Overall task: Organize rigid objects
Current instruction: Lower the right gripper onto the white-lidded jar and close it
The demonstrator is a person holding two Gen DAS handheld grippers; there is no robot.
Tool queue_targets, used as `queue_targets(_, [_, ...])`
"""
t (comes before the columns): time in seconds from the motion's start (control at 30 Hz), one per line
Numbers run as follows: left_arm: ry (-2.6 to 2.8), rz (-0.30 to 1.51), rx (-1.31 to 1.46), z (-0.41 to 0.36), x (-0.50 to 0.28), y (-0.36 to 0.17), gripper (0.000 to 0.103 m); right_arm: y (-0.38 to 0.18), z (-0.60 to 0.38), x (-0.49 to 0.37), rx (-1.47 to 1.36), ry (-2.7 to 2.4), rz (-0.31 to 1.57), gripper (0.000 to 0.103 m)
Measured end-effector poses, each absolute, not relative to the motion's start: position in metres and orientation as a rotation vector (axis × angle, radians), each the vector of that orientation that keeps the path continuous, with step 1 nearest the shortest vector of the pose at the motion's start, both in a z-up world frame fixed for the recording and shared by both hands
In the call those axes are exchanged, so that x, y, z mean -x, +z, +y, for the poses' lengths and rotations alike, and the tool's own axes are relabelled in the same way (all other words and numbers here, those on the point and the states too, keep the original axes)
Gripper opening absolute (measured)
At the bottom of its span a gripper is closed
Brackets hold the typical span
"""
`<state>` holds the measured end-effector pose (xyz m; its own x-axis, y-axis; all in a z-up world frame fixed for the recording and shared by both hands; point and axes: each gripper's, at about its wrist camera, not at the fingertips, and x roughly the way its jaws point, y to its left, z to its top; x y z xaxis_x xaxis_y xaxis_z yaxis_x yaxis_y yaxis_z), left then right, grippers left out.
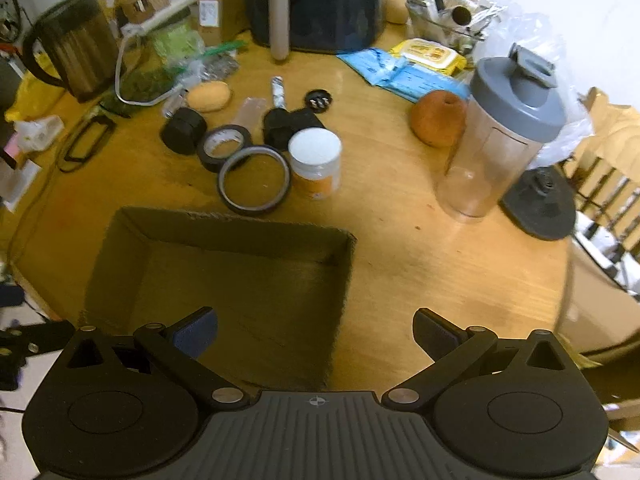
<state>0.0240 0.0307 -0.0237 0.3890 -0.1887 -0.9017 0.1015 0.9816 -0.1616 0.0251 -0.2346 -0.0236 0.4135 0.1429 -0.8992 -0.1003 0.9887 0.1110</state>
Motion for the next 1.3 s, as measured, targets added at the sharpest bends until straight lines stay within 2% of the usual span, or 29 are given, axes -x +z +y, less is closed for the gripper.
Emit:
queue_targets(0.43, [-0.138,1.14,0.122,0.022,-0.031,-0.021,0.103,-0.019,-0.261,-0.067,-0.065,0.301,1.041,0.103])
queue_targets(1.0, [-0.061,1.102,0.101,0.027,-0.029,-0.015,0.103,-0.046,-0.253,-0.118,0.012,0.398,0.924,0.102])
queue_targets(1.07, [-0.056,1.097,0.107,0.029,-0.029,-0.014,0.103,-0.053,-0.248,-0.123,0.029,0.391,0.917,0.101])
queue_targets(1.13, [-0.054,1.088,0.115,0.031,-0.028,-0.013,0.103,-0.06,-0.244,-0.129,0.049,0.386,0.915,0.095])
queue_targets(1.3, [-0.053,1.085,0.127,0.035,-0.029,-0.014,0.103,-0.072,-0.235,-0.143,0.063,0.377,0.906,0.092])
